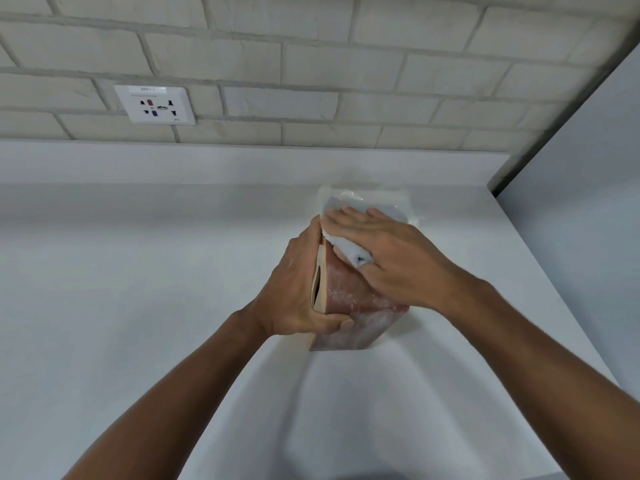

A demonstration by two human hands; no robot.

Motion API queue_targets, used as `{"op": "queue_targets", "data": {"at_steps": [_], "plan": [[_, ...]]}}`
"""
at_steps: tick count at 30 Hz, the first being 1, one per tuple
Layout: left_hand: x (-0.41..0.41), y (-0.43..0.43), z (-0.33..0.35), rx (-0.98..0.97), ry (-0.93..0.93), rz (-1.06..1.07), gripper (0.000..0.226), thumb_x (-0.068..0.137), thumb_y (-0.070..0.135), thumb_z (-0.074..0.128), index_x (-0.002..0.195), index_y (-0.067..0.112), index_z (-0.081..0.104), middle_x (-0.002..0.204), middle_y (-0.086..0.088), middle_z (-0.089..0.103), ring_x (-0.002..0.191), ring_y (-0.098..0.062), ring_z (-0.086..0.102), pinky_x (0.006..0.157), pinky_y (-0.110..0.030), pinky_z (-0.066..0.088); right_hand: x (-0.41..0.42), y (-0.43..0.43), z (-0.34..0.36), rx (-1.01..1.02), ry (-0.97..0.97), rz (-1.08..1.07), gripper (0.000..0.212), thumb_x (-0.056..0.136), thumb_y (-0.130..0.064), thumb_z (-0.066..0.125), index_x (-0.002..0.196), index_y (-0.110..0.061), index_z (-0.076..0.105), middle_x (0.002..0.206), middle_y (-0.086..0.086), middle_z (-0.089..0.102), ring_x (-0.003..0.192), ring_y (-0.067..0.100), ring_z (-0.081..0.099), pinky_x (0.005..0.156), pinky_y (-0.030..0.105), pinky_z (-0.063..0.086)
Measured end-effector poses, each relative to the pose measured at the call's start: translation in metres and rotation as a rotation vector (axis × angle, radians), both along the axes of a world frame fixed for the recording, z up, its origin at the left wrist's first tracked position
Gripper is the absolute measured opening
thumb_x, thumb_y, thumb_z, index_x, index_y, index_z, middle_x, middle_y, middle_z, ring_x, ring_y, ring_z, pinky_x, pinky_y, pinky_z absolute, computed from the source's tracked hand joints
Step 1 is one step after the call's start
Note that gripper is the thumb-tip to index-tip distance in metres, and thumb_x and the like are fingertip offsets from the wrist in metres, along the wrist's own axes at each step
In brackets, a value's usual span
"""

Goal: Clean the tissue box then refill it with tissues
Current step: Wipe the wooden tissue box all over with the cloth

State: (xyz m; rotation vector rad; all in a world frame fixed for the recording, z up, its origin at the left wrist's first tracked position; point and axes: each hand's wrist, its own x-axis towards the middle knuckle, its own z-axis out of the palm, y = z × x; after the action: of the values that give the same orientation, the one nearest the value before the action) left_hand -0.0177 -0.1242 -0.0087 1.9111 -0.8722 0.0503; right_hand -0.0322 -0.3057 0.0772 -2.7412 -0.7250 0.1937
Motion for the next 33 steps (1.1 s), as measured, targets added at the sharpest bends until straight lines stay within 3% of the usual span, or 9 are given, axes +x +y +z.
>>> {"op": "queue_targets", "data": {"at_steps": [2, 6, 11, 16, 20, 23, 26, 30, 33], "plan": [[0.0, -0.001, -0.001, -0.024, -0.003, -0.012, 0.098, 0.067, 0.052, 0.077, 0.149, 0.032, 0.027, 0.143, 0.042, 0.037, 0.131, 0.01, 0.045, 0.106, -0.008, 0.032, -0.005, -0.013, 0.0, 0.038, -0.002, 0.037, 0.071, 0.08, -0.01, 0.037, 0.15, -0.026, 0.036, 0.156, -0.014, 0.025, 0.143, -0.006, 0.014, 0.121, 0.023, 0.007], [0.002, 0.0, -0.006, 0.004, 0.012, -0.006, 0.107, 0.062, 0.06, 0.075, 0.15, 0.043, 0.016, 0.144, 0.046, 0.029, 0.132, 0.012, 0.038, 0.11, -0.011, 0.03, 0.003, -0.029, 0.007, 0.071, -0.071, -0.123, 0.046, 0.101, -0.018, 0.047, 0.145, -0.032, 0.044, 0.151, -0.018, 0.039, 0.139, -0.007, 0.026, 0.11, 0.002, 0.012], [0.0, -0.002, 0.0, -0.025, 0.019, -0.014, 0.096, 0.064, 0.054, 0.075, 0.146, 0.035, 0.03, 0.139, 0.045, 0.039, 0.126, 0.012, 0.047, 0.102, -0.004, 0.032, -0.003, -0.008, -0.001, 0.038, -0.011, 0.015, 0.065, 0.086, -0.014, 0.037, 0.149, -0.025, 0.037, 0.157, -0.012, 0.028, 0.145, -0.001, 0.019, 0.121, 0.023, 0.009], [0.0, 0.001, -0.004, 0.026, 0.07, 0.029, 0.103, 0.059, 0.064, 0.074, 0.144, 0.039, 0.022, 0.132, 0.055, 0.033, 0.12, 0.024, 0.039, 0.101, -0.001, 0.028, -0.005, -0.032, -0.002, 0.097, -0.092, -0.114, 0.052, 0.099, -0.015, 0.05, 0.148, -0.031, 0.041, 0.154, -0.018, 0.034, 0.142, -0.007, 0.021, 0.117, 0.012, 0.012], [0.001, -0.001, -0.003, 0.029, 0.08, 0.038, 0.112, 0.059, 0.063, 0.077, 0.149, 0.018, 0.028, 0.136, 0.031, 0.049, 0.121, -0.001, 0.054, 0.104, -0.034, 0.045, -0.011, -0.013, -0.006, 0.061, -0.047, -0.008, 0.061, 0.089, -0.014, 0.041, 0.149, -0.025, 0.038, 0.156, -0.014, 0.028, 0.145, -0.001, 0.019, 0.122, 0.023, 0.008], [-0.001, 0.001, -0.008, 0.051, 0.131, 0.052, 0.121, 0.057, 0.068, 0.076, 0.156, 0.027, 0.019, 0.143, 0.026, 0.047, 0.13, -0.005, 0.05, 0.112, -0.036, 0.041, -0.012, -0.036, -0.001, 0.147, -0.05, -0.078, 0.045, 0.101, -0.02, 0.049, 0.144, -0.034, 0.045, 0.149, -0.022, 0.036, 0.14, -0.009, 0.025, 0.12, 0.023, 0.018], [-0.002, 0.001, -0.013, 0.081, 0.146, 0.08, 0.13, 0.056, 0.072, 0.075, 0.161, 0.034, 0.01, 0.15, 0.012, 0.044, 0.133, -0.019, 0.047, 0.115, -0.05, 0.038, -0.006, -0.043, 0.001, 0.203, -0.003, -0.24, 0.039, 0.102, -0.038, 0.047, 0.14, -0.044, 0.047, 0.147, -0.024, 0.038, 0.14, -0.006, 0.027, 0.117, 0.023, 0.025], [-0.003, 0.002, -0.012, 0.072, 0.123, 0.079, 0.123, 0.056, 0.073, 0.075, 0.156, 0.056, 0.004, 0.145, 0.042, 0.033, 0.132, 0.001, 0.042, 0.113, -0.032, 0.035, -0.018, -0.043, -0.009, 0.292, -0.024, -0.199, 0.04, 0.101, -0.033, 0.05, 0.141, -0.037, 0.05, 0.145, -0.025, 0.041, 0.137, -0.014, 0.027, 0.115, 0.013, 0.021], [-0.002, 0.001, -0.012, 0.051, 0.131, 0.069, 0.12, 0.056, 0.072, 0.075, 0.154, 0.054, 0.008, 0.143, 0.044, 0.032, 0.133, 0.004, 0.041, 0.113, -0.022, 0.032, -0.021, -0.054, -0.008, 0.442, 0.045, -0.376, 0.035, 0.1, -0.038, 0.05, 0.133, -0.048, 0.054, 0.137, -0.035, 0.046, 0.124, -0.024, 0.037, 0.109, 0.008, 0.029]]}}
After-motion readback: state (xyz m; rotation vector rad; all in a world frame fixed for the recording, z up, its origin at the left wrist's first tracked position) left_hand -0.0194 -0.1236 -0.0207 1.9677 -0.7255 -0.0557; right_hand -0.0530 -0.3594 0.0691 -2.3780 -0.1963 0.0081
